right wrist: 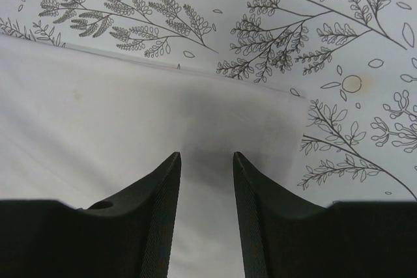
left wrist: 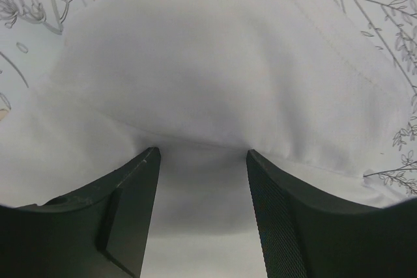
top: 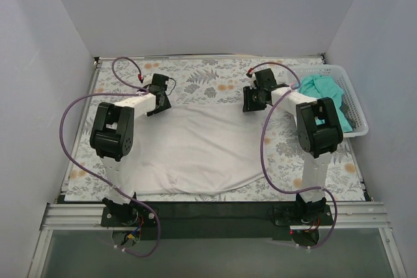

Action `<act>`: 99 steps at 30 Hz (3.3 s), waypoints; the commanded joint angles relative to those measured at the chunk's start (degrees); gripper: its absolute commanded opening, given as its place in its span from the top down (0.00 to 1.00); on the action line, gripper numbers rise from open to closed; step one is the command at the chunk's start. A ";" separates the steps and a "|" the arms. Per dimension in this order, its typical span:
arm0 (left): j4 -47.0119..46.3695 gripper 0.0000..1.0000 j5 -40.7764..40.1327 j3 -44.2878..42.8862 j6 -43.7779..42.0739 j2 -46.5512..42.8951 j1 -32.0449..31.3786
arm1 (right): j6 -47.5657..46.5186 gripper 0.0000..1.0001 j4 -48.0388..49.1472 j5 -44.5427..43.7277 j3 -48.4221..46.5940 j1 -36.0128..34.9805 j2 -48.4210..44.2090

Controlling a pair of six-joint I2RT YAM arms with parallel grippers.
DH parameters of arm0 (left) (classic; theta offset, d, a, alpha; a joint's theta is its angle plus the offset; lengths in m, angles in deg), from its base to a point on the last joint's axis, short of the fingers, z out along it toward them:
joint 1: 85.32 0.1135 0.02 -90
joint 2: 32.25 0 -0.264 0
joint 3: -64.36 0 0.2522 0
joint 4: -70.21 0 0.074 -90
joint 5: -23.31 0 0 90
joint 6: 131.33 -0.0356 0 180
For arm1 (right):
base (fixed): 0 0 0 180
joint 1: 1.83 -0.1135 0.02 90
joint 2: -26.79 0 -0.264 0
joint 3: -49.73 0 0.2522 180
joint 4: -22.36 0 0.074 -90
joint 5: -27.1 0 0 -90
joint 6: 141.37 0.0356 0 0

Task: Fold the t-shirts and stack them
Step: Flatten the tshirt out

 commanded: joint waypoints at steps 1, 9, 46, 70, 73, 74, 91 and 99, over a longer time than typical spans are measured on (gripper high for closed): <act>0.05 0.48 -1.83 -2.70 -0.85 1.63 0.15 | -0.89 0.61 0.81 -1.01 -2.13 0.22 1.73; -1.00 0.48 -1.39 -10.17 -1.38 9.98 1.29 | -0.89 0.61 0.81 -1.27 -8.27 3.03 8.06; 12.89 0.24 13.12 28.22 10.75 -44.31 -1.16 | 10.18 0.61 -5.69 -2.68 34.24 -0.13 -34.82; 11.04 0.24 11.71 30.16 8.73 -43.71 -1.16 | 12.91 0.86 0.47 -5.22 36.36 -1.97 -29.37; 11.04 0.24 11.19 29.73 8.55 -43.97 -1.16 | 12.47 0.99 -2.52 -5.84 36.54 -1.97 -31.30; 10.95 0.24 11.18 29.64 8.55 -44.23 -1.16 | 12.21 0.99 -4.53 -6.19 36.45 -1.97 -32.53; 14.11 0.24 8.81 28.93 9.17 -47.40 -1.16 | 14.58 0.98 -22.91 -6.10 39.70 -2.50 -41.85; 13.42 0.24 7.67 27.97 8.64 -46.96 -1.08 | 12.57 0.58 -24.86 -6.89 36.55 -2.59 -45.37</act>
